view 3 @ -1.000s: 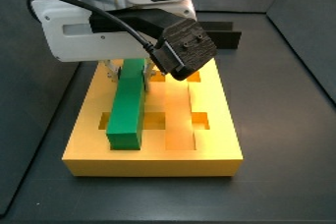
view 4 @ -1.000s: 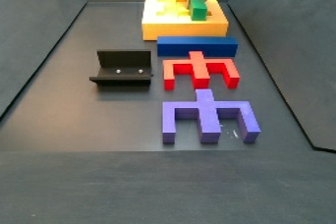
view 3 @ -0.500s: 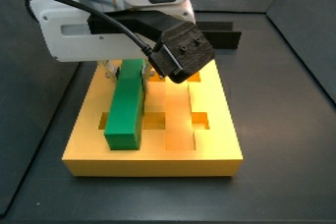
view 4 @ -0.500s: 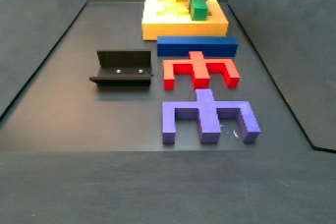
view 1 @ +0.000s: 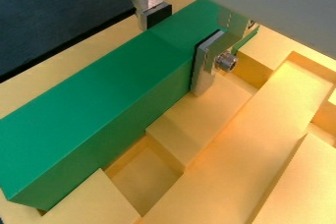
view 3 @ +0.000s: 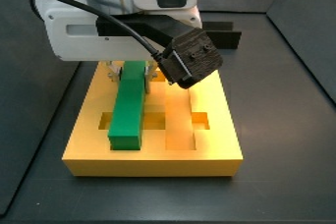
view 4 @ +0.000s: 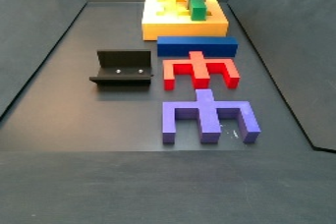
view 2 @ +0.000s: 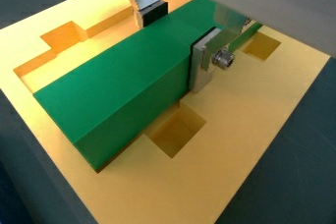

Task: Pick up the green object. Move up. Move to above the board. Insert the green object.
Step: Insert the green object.

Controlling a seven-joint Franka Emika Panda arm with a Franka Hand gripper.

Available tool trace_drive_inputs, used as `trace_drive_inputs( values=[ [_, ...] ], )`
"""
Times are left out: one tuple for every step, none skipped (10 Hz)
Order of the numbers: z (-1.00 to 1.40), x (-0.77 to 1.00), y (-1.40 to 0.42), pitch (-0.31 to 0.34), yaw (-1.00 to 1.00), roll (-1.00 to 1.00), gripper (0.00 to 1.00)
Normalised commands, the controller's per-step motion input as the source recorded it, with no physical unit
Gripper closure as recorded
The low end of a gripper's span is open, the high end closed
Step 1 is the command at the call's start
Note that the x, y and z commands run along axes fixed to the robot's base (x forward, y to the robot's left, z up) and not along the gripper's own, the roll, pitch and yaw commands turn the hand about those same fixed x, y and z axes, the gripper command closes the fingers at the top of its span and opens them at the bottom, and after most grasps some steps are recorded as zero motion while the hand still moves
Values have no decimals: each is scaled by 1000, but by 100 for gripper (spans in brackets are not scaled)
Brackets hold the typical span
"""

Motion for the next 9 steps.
trace_drive_inputs(
  values=[
    [0, 0, 0, -177, -109, -500, 100],
    [0, 0, 0, -140, 0, -500, 100],
    [-69, 0, 49, -116, 0, -500, 100],
    [-529, 0, 23, -73, 0, -300, 100],
    [-271, 54, 0, 93, 0, -17, 100],
    [-297, 391, 109, 346, 0, 149, 100],
    [-74, 411, 251, 460, -140, 180, 100],
    [-166, 286, 46, 360, -31, 307, 100],
    [-157, 103, 0, 161, 0, 129, 100]
  ],
)
